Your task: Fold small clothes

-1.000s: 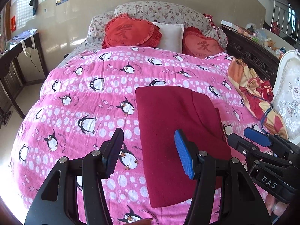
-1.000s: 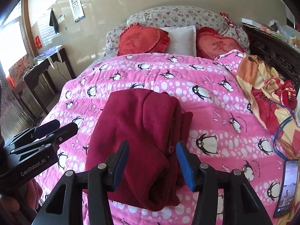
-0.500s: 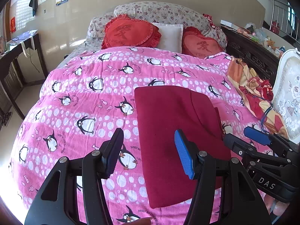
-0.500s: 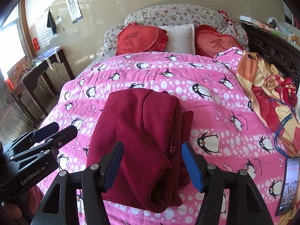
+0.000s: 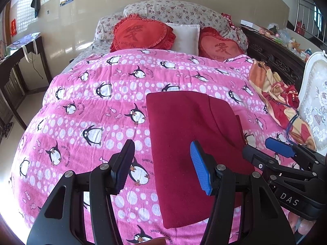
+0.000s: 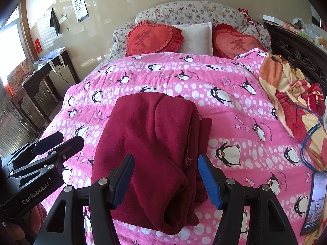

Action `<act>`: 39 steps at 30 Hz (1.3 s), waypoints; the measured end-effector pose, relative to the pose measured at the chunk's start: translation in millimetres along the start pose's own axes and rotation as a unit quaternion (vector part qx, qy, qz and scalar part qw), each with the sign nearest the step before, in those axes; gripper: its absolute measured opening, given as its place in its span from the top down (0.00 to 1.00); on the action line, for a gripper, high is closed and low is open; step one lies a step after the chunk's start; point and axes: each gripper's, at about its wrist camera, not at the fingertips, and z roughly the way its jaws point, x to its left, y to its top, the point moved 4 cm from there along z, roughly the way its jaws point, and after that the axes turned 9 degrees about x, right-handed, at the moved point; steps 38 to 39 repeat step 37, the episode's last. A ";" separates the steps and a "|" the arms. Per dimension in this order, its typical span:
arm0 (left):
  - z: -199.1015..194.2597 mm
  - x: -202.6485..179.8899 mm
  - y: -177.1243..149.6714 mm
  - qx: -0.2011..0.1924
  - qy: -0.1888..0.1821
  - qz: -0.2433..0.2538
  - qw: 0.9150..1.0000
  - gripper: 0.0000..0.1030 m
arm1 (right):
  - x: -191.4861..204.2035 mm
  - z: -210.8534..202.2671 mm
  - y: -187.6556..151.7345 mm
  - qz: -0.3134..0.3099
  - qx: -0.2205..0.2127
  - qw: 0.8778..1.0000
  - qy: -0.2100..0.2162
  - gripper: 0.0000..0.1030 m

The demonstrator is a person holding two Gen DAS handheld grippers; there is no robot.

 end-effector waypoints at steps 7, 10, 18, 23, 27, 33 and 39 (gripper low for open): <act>2.0 -0.4 0.0 0.001 0.000 0.001 1.000 0.45 | -0.3 2.6 0.0 0.002 0.004 1.000 0.001 0.40; 3.7 -0.7 -0.8 0.002 0.000 0.002 1.000 0.45 | -0.5 3.1 0.1 0.002 0.004 1.000 0.001 0.40; 5.4 -0.3 -2.1 0.003 -0.001 0.001 1.000 0.45 | 2.2 5.6 -0.7 -0.001 0.009 1.000 0.003 0.40; 6.3 -0.1 -2.1 0.003 -0.001 0.002 1.000 0.45 | 3.0 7.9 -1.4 0.000 0.013 1.000 0.004 0.40; 7.8 -0.3 -3.1 0.005 -0.002 0.002 1.000 0.45 | 4.3 8.8 -1.9 0.000 0.014 1.000 0.004 0.39; 6.9 -1.1 -3.4 -0.007 0.004 0.012 1.000 0.45 | 5.1 14.1 -2.6 -0.002 0.021 1.000 0.005 0.39; 12.3 6.2 -3.1 -0.001 0.002 0.005 1.000 0.45 | 1.0 17.8 -4.4 0.000 0.025 1.000 0.009 0.39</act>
